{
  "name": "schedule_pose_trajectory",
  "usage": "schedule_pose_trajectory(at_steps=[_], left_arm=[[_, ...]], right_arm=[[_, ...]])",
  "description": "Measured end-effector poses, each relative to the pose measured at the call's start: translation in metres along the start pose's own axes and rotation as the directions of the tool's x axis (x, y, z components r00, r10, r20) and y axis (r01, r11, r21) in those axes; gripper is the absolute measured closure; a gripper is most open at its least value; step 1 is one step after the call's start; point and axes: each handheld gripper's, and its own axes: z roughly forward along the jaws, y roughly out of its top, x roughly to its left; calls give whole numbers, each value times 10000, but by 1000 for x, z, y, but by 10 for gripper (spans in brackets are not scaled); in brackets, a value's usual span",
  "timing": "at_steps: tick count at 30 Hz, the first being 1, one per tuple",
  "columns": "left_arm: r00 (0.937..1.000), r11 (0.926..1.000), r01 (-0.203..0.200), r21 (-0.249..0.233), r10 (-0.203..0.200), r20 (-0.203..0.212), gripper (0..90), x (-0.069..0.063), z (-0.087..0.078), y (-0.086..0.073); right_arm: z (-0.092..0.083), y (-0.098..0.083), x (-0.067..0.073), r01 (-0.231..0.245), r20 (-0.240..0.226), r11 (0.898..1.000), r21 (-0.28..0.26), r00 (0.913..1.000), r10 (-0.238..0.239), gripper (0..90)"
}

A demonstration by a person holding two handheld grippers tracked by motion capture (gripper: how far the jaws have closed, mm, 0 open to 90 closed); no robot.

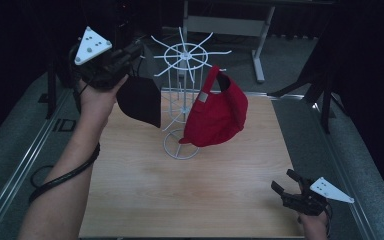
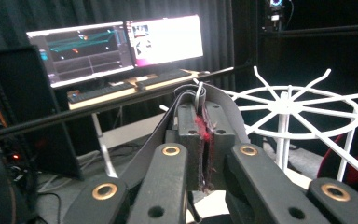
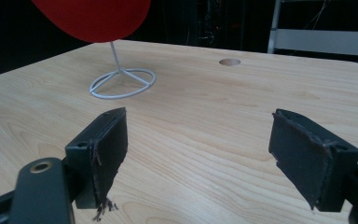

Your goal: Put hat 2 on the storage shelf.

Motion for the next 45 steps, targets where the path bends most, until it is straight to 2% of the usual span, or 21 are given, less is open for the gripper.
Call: schedule_pose_trajectory(at_steps=[3,9,13,15,19,20,22,24,25,26,29,34,43,45], left_arm=[[9998,9997,175,149,-177,111,883,3,4,-1],[10000,9994,-2,338,1,34,880,3,6,-2],[9999,9990,41,434,-47,143,880,3,5,0],[9994,9989,155,445,-168,287,879,5,6,0],[9990,9983,306,497,-321,298,865,7,8,-1],[9989,9979,394,505,-406,229,854,7,8,-1],[9971,9970,656,404,-671,367,748,8,8,0],[9966,9970,741,230,-748,358,691,9,6,3],[9959,9965,823,148,-828,367,632,10,6,4],[9955,9962,866,109,-869,372,624,11,5,5],[9963,9968,798,11,-798,306,615,11,1,5],[9963,9966,790,234,-798,330,613,11,-3,-1],[9947,9959,723,546,-759,687,613,8,-15,-16],[9951,9960,604,664,-652,737,613,7,-18,-21]], right_arm=[[0,-1,0,-3,1,10000,40,10000,3,193],[1,-1,0,-18,-4,10000,57,10000,18,193],[1,-1,0,-25,2,10000,67,10000,25,193],[2,-1,0,-38,-7,10000,51,10000,38,193],[1,0,0,1,-4,10000,56,10000,-1,193],[1,-1,0,-13,-13,10000,53,10000,13,193],[1,-1,0,-22,8,10000,56,10000,22,193],[1,-1,-1,-43,5,10000,57,10000,43,193],[0,-2,-1,-52,14,10000,64,10000,52,193],[0,-2,-1,-46,20,10000,65,10000,46,193],[0,-2,-2,-60,13,10000,47,10000,60,193],[1,-2,0,-10,-36,9999,107,10000,10,193],[-1,0,0,-6,17,10000,-4,10000,6,193],[-1,0,0,6,33,10000,5,10000,-6,193]])
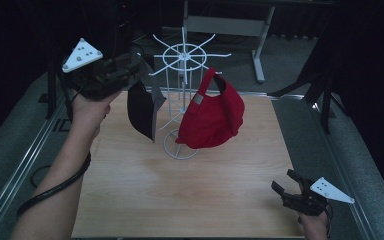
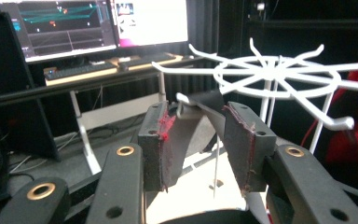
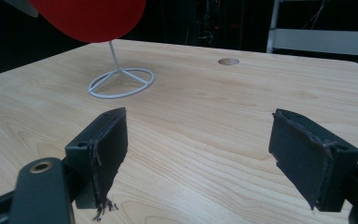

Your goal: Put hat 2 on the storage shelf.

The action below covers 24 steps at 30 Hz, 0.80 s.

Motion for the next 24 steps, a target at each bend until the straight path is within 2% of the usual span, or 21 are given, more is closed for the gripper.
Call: schedule_pose_trajectory(at_steps=[5,6,14,24], left_arm=[[9997,9999,98,-19,-98,209,613,-1,-6,-10],[9996,9999,120,39,-121,259,613,-1,-10,-16],[9989,9995,310,-55,-308,356,613,2,-21,-32],[9990,9997,217,140,-222,393,593,0,-29,-48]], right_arm=[[1,-1,0,5,0,10000,21,10000,-5,193],[1,-1,0,23,19,10000,50,10000,-23,193],[1,-1,0,49,92,10000,58,9999,-50,193],[3,-1,2,72,43,9999,138,10000,-72,193]])
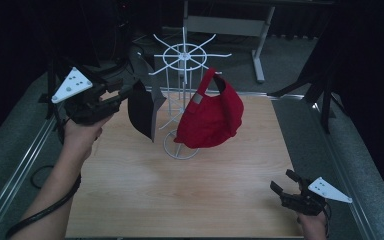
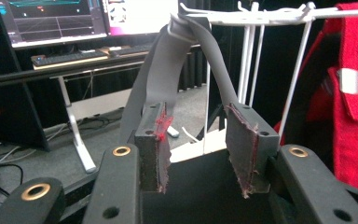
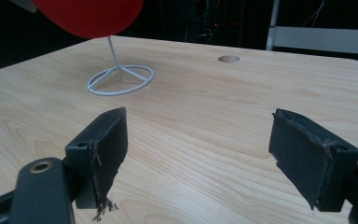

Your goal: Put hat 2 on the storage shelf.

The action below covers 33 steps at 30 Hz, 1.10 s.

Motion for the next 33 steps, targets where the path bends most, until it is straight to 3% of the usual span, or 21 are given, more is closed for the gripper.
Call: schedule_pose_trajectory(at_steps=[9,30,33], left_arm=[[9991,9990,377,226,-382,207,593,1,-3,-32],[9984,9966,438,702,-461,317,571,-8,-14,-112],[9963,9950,718,691,-748,420,535,-9,-15,-128]], right_arm=[[1,-2,1,-23,13,10000,76,10000,23,193],[9,-8,1,69,125,9993,375,9999,-74,184],[10,-9,2,145,163,9989,445,9998,-152,183]])
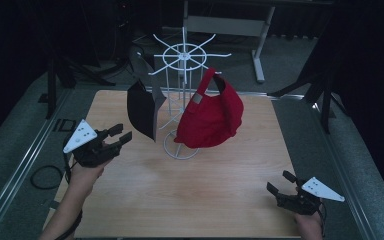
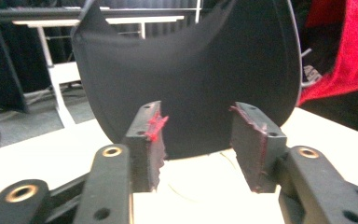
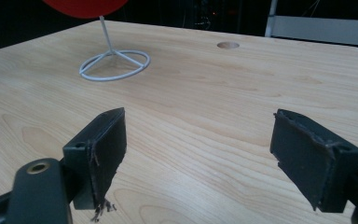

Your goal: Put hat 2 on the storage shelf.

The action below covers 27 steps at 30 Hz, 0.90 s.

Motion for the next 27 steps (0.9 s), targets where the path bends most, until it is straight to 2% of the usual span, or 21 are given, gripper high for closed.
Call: schedule_pose_trajectory(at_steps=[7,8,9,15,19,23,26,27], left_arm=[[9999,9993,-13,361,17,-134,523,-3,0,-33],[9999,9993,-13,361,17,-134,513,-3,0,-33],[9996,9987,-47,505,60,-258,513,-3,0,-43],[9992,9966,286,767,-263,-313,513,-2,-1,-68],[9979,9935,470,1034,-420,-499,513,0,-4,-84],[9959,9901,394,1347,-280,-857,491,1,-9,-98],[9950,9884,455,1451,-320,-941,490,3,-11,-104],[9935,9867,525,1537,-359,-1084,490,5,-14,-108]], right_arm=[[2,-4,-1,20,157,9999,156,9999,-23,183],[2,-4,-1,20,157,9999,156,9999,-23,183],[2,-5,-1,13,135,9999,170,9999,-15,183],[5,-8,-2,16,389,9991,419,9992,-32,183],[6,-10,-3,-11,510,9986,520,9987,-15,183],[8,-11,-3,-25,592,9980,630,9982,-12,183],[8,-11,-3,7,618,9980,625,9981,-46,183],[8,-11,-2,4,639,9980,634,9979,-45,183]])
